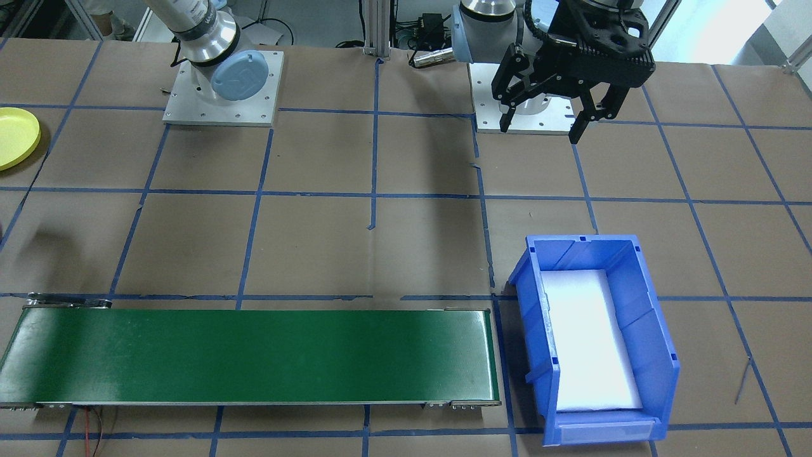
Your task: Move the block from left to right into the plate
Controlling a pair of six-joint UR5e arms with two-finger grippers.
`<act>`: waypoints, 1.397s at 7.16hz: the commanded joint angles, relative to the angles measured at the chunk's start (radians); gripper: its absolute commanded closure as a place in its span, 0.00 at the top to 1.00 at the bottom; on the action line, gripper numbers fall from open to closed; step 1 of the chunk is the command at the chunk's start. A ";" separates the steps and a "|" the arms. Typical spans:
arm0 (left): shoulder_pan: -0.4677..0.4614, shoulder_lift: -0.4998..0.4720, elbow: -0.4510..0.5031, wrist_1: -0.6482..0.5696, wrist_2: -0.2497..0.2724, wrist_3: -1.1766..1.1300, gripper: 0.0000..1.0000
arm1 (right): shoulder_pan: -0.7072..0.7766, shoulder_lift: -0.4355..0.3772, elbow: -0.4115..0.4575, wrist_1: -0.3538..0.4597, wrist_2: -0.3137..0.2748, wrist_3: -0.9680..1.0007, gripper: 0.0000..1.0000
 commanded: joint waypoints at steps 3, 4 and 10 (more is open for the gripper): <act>0.010 -0.007 0.002 0.002 -0.007 0.071 1.00 | -0.368 -0.033 0.133 -0.156 -0.041 -0.424 0.58; 0.010 -0.005 -0.001 0.014 -0.004 0.071 1.00 | -0.368 -0.036 0.153 -0.200 -0.032 -0.424 0.92; 0.014 0.009 0.002 0.014 0.003 0.082 1.00 | 0.009 -0.105 -0.056 -0.087 -0.011 -0.313 1.00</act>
